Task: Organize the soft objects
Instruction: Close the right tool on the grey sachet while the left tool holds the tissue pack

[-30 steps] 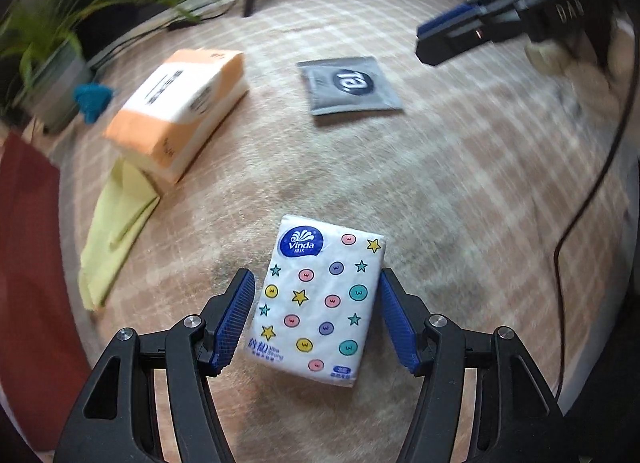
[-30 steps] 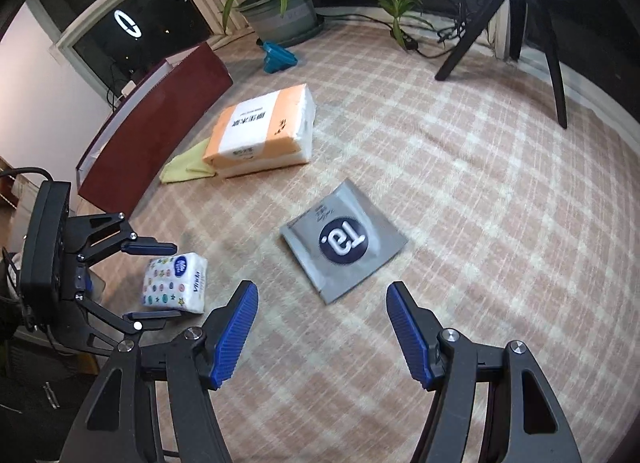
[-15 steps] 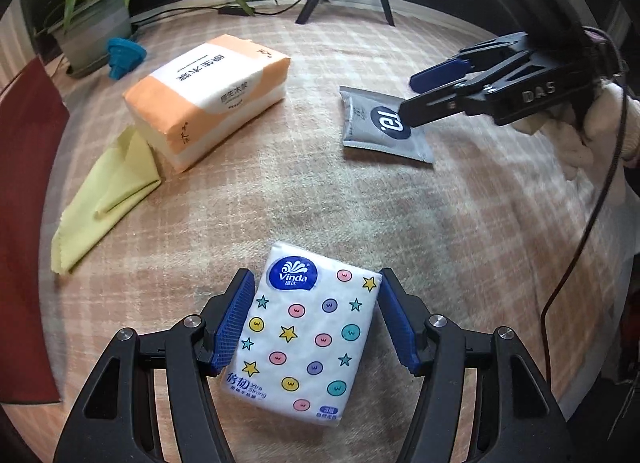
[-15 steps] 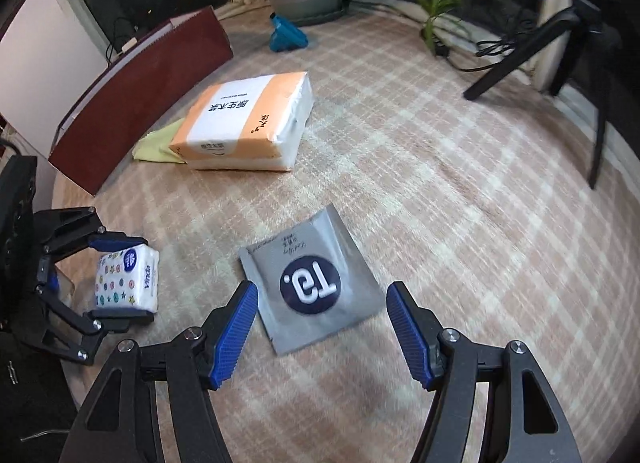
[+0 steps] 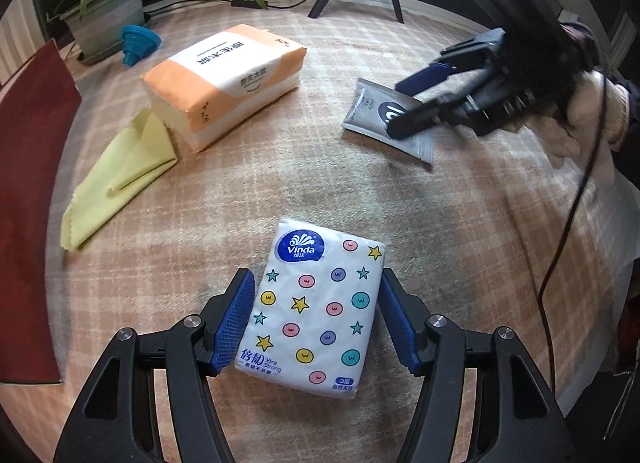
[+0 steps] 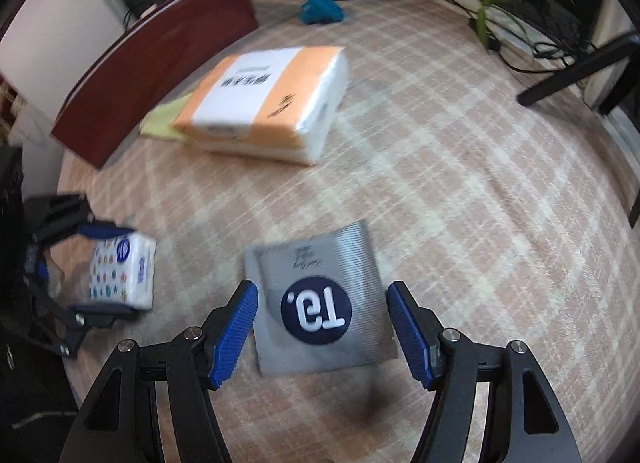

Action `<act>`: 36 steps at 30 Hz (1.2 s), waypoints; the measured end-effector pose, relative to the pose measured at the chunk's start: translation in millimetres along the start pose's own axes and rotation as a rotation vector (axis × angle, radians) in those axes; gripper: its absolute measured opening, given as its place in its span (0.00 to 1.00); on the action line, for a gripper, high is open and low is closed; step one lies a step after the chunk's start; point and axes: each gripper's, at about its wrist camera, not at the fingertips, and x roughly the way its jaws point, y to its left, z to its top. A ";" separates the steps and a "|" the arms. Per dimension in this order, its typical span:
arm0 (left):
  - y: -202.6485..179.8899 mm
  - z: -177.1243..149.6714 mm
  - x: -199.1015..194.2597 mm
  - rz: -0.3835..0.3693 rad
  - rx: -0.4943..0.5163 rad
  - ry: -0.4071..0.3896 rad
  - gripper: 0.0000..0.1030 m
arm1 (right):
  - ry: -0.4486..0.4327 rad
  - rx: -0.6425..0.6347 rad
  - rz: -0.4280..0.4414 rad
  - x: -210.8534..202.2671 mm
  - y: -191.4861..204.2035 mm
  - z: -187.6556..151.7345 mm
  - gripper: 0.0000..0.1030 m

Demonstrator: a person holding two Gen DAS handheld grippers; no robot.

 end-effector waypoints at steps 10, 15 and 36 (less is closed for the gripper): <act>18.4 -4.6 -5.1 0.060 -0.142 -0.007 0.61 | 0.015 -0.076 -0.112 8.5 32.8 -9.4 0.77; 16.5 -10.7 -9.1 0.072 -0.161 -0.019 0.60 | 0.023 -0.093 -0.189 15.9 48.7 -9.5 0.79; 22.2 -11.5 -17.9 0.039 -0.218 -0.040 0.51 | 0.043 -0.024 -0.180 5.9 31.3 -7.3 0.53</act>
